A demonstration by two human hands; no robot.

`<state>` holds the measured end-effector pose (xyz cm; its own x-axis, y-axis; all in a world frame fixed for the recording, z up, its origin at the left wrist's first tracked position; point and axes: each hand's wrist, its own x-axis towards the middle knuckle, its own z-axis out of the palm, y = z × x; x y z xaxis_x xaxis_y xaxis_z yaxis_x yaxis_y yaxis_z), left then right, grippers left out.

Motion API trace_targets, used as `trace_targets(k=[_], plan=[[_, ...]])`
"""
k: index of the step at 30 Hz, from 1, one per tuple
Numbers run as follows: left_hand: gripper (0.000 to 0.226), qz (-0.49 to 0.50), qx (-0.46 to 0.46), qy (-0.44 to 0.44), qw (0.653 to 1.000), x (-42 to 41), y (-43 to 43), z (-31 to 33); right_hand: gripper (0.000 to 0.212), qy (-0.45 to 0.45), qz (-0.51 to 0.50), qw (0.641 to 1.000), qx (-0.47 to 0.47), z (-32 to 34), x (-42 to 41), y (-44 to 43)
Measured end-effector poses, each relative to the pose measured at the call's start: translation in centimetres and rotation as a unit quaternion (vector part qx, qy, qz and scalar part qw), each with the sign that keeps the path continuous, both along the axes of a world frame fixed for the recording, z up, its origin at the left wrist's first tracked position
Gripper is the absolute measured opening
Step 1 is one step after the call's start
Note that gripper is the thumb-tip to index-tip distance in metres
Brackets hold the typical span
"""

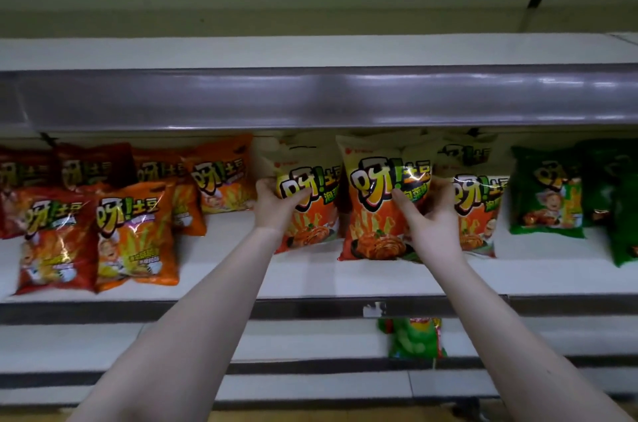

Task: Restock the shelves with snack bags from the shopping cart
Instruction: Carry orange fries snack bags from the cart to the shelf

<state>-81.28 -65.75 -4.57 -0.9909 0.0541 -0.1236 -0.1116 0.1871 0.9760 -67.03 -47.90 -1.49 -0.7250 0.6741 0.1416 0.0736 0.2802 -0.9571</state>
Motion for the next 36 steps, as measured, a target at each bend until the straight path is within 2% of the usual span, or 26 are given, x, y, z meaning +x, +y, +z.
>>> trace_targets(k=[5,13,15,18,22,26,36], plan=[[0.076,-0.025,0.002,-0.001,1.000,-0.2,1.4,-1.5,0.063,-0.013,0.017,1.000,-0.005,-0.5,-0.2,-1.1],[0.072,-0.019,0.057,-0.025,0.998,0.5,1.6,-2.1,0.068,-0.027,0.049,0.998,-0.014,-2.2,-0.6,-2.5],[0.063,0.011,0.073,-0.020,0.997,1.2,1.1,-1.0,0.068,-0.027,0.056,0.998,-0.025,-2.5,-0.9,-3.0],[0.046,0.063,0.091,0.044,0.993,2.9,-0.1,0.0,0.066,-0.026,0.076,0.996,-0.026,-2.9,-1.4,-3.8],[0.027,0.022,0.088,0.087,0.992,5.6,-1.1,0.5,0.060,-0.035,0.099,0.994,-0.030,-3.7,-2.3,-4.9],[0.033,-0.040,0.075,0.067,0.994,6.2,-0.9,-0.8,0.057,-0.023,0.105,0.993,-0.048,-4.7,-2.6,-5.5],[0.033,-0.036,0.045,0.063,0.996,6.5,-0.7,-2.7,0.060,-0.019,0.110,0.989,-0.092,-6.4,-2.4,-6.2]])
